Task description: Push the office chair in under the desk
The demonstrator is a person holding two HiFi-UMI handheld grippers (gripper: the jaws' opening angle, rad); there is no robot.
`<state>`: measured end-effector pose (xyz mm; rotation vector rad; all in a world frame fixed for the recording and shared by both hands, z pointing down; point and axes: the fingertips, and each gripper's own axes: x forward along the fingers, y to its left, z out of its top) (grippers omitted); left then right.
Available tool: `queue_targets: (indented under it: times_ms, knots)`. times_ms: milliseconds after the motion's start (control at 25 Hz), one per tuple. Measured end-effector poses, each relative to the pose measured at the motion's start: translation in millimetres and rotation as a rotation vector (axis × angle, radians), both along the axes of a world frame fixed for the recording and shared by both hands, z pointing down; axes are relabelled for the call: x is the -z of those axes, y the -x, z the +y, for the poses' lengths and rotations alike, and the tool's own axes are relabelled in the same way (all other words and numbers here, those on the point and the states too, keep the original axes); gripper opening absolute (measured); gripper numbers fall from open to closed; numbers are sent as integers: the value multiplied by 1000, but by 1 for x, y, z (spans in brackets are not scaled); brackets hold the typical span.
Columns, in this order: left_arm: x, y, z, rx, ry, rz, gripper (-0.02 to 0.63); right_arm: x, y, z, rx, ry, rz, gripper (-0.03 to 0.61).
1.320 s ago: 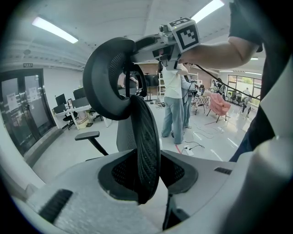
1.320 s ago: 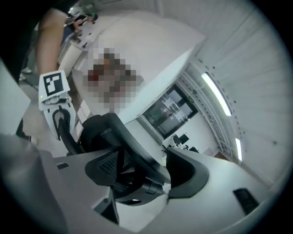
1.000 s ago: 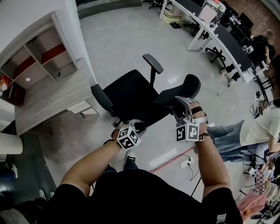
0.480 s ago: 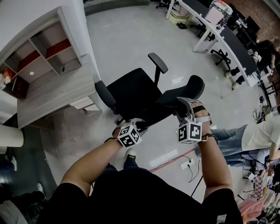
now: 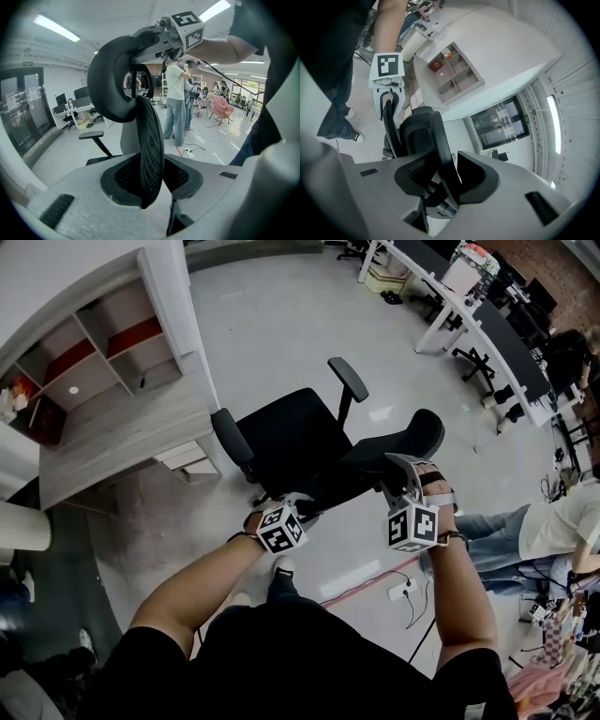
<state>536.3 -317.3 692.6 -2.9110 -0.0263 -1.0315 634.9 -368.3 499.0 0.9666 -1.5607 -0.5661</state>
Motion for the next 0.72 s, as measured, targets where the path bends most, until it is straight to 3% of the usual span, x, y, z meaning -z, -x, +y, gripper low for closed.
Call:
queue_targets:
  times_ms: [720]
  knots:
    - [-1, 49, 85, -94, 24, 12, 130, -1, 48, 87, -96, 5, -39, 161]
